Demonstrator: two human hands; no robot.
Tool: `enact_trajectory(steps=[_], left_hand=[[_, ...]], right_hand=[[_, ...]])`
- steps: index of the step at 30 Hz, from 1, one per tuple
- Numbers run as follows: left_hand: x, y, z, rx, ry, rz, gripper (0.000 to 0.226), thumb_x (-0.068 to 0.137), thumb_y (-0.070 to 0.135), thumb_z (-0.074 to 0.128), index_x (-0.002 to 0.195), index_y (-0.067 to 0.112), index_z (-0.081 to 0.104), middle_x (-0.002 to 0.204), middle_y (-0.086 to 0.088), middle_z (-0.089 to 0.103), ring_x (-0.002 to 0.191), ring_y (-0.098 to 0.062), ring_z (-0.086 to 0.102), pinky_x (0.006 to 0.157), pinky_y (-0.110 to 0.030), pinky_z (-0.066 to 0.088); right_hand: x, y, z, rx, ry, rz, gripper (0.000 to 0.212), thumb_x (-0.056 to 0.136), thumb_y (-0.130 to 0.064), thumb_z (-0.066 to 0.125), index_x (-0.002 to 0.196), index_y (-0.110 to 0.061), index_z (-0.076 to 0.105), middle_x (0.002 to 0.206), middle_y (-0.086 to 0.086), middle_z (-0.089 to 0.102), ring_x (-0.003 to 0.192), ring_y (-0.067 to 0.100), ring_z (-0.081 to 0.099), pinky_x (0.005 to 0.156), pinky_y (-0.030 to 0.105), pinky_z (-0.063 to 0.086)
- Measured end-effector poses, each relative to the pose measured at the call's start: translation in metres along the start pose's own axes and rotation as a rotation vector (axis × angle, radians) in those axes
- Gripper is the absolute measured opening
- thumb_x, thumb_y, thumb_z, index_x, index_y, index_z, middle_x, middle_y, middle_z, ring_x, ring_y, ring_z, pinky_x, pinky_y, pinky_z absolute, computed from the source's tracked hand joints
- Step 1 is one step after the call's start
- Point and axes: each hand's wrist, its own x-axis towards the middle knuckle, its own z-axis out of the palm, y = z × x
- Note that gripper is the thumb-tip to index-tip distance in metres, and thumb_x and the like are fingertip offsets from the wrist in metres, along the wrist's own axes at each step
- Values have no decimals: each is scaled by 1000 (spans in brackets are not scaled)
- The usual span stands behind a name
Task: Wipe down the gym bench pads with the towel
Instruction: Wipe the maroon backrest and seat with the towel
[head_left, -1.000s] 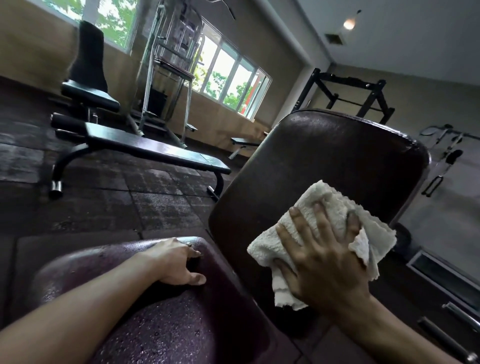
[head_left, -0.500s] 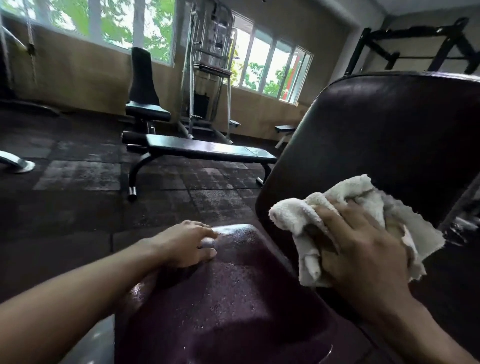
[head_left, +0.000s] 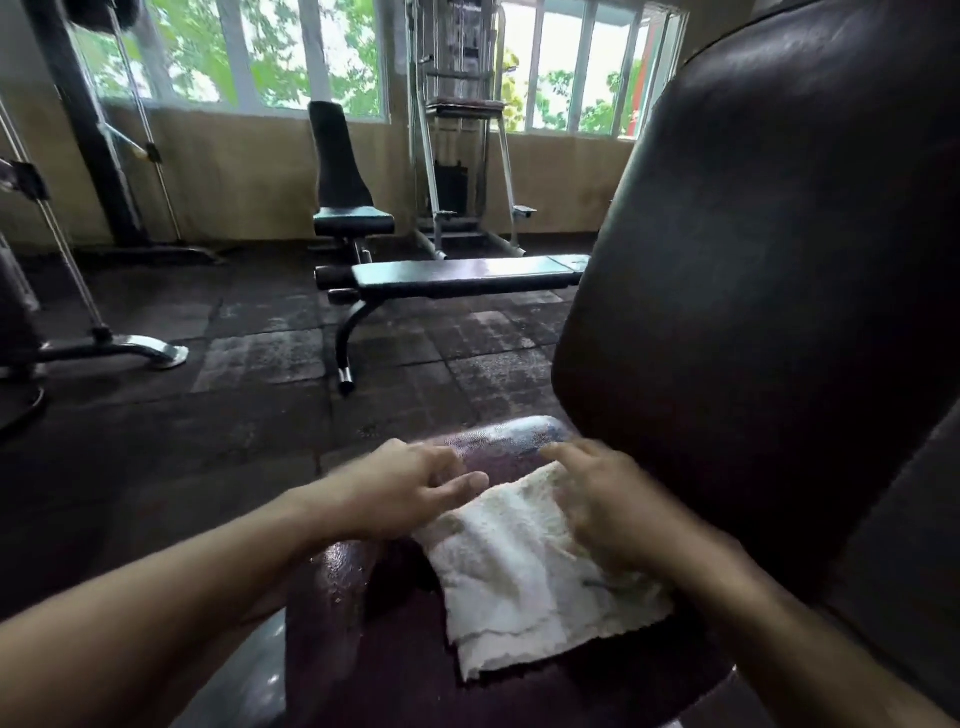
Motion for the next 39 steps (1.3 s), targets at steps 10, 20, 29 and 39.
enact_trajectory(steps=[10,20,29,39], left_hand=[[4,15,-16,-380,-177,-20,35,70,42,88,76,20,61,72,9,62,68,-8,53,62,-30,42],[-4,4,-76,-1028,496,47,47,70,25,89,104,6,62,88,-7,73,80,-17,70,65,-29,57],[-39,38,-69,-566,881,136,19,92,43,56,97,27,46,80,4,59,66,2,57,60,-17,48],[-43,19,11,-268,116,-286,47,71,56,79,95,26,52,95,9,64,82,-3,57,62,-21,45]], right_hand=[[13,2,-24,-219,-1,-114,8,91,-23,59,95,-20,54,107,-4,41,104,20,45,86,37,46],[20,-30,-73,476,525,-74,8,93,-34,71,93,-31,64,80,-22,65,76,-9,58,66,3,37],[-4,-58,-79,704,675,-98,13,94,-28,70,96,-34,58,85,-14,67,79,-7,64,68,16,48],[-18,-21,-11,-68,65,223,15,98,-28,64,107,-20,56,84,-7,54,96,27,67,77,35,54]])
